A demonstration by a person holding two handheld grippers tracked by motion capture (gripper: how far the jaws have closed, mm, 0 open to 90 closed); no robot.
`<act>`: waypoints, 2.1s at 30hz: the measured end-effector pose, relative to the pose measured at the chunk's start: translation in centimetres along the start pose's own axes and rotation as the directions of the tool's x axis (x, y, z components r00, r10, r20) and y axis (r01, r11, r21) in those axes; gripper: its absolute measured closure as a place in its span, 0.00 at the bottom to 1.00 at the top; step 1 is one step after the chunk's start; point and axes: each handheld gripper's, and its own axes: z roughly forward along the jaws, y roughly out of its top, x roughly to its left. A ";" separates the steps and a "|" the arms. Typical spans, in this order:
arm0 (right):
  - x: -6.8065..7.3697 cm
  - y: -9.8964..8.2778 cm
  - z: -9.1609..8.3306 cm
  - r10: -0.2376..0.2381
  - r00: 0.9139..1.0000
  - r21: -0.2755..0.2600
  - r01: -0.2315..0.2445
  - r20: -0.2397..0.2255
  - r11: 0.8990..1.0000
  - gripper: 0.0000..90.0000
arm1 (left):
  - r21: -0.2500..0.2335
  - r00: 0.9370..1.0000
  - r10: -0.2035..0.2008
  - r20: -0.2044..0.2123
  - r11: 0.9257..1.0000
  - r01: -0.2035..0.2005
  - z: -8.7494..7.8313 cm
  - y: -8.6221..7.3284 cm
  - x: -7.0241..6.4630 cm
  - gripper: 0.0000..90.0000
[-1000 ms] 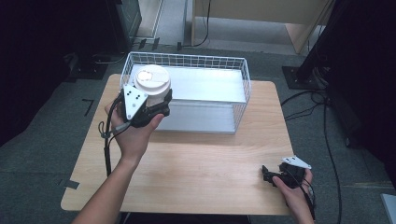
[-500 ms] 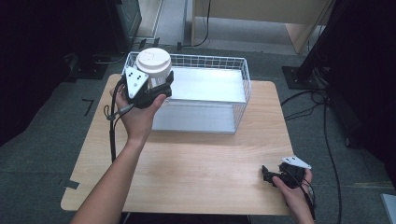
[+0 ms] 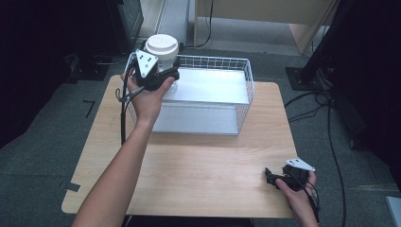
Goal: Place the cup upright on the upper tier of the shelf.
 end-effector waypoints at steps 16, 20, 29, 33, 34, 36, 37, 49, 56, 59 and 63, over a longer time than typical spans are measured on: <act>0.1 0.0 0.0 -0.003 1.000 -0.001 0.003 -0.007 1.000 0.00 | -0.004 0.999 -0.007 -0.034 1.000 0.007 2.8 0.0 0.6 0.15; 0.1 0.0 0.0 -0.003 1.000 -0.001 0.003 -0.007 1.000 0.00 | 0.021 0.995 -0.084 -0.060 0.996 0.085 2.9 -0.1 0.7 0.07; 0.1 0.0 0.0 -0.004 1.000 -0.001 0.004 -0.007 1.000 0.00 | 0.061 0.996 -0.088 -0.030 0.994 0.090 2.6 0.0 0.7 0.00; 0.1 0.0 0.0 -0.003 1.000 -0.001 0.003 -0.007 1.000 0.00 | 0.079 0.997 -0.069 -0.022 0.994 0.071 2.4 -0.1 0.8 0.00; 0.1 0.0 0.0 -0.004 1.000 -0.001 0.004 -0.007 1.000 0.00 | 0.075 0.997 -0.067 -0.024 0.995 0.069 2.3 -0.2 0.9 0.00; 0.1 0.0 0.0 -0.004 1.000 -0.001 0.004 -0.007 1.000 0.00 | 0.057 0.996 -0.085 -0.016 0.995 0.086 1.9 -0.1 1.2 0.00; 0.1 0.0 0.0 -0.003 1.000 -0.001 0.003 -0.007 1.000 0.00 | 0.056 0.996 -0.091 -0.011 0.994 0.091 1.8 -0.1 1.3 0.00; 0.1 0.0 0.0 -0.004 1.000 -0.001 0.004 -0.007 1.000 0.00 | 0.052 0.997 -0.077 0.007 0.996 0.076 -1.0 -0.9 1.5 0.00; 0.1 0.0 0.0 -0.004 1.000 0.000 0.004 -0.008 1.000 0.00 | 0.062 0.998 -0.063 0.012 0.996 0.062 -3.5 -1.8 1.5 0.00; 0.1 0.0 0.0 -0.004 1.000 -0.001 0.004 -0.007 1.000 0.00 | 0.067 0.998 -0.064 0.019 0.996 0.063 -4.7 -2.3 1.4 0.00; 0.1 0.0 0.0 -0.004 1.000 0.000 0.004 -0.007 1.000 0.00 | 0.071 0.998 -0.064 0.011 0.995 0.063 -6.6 -2.8 1.3 0.00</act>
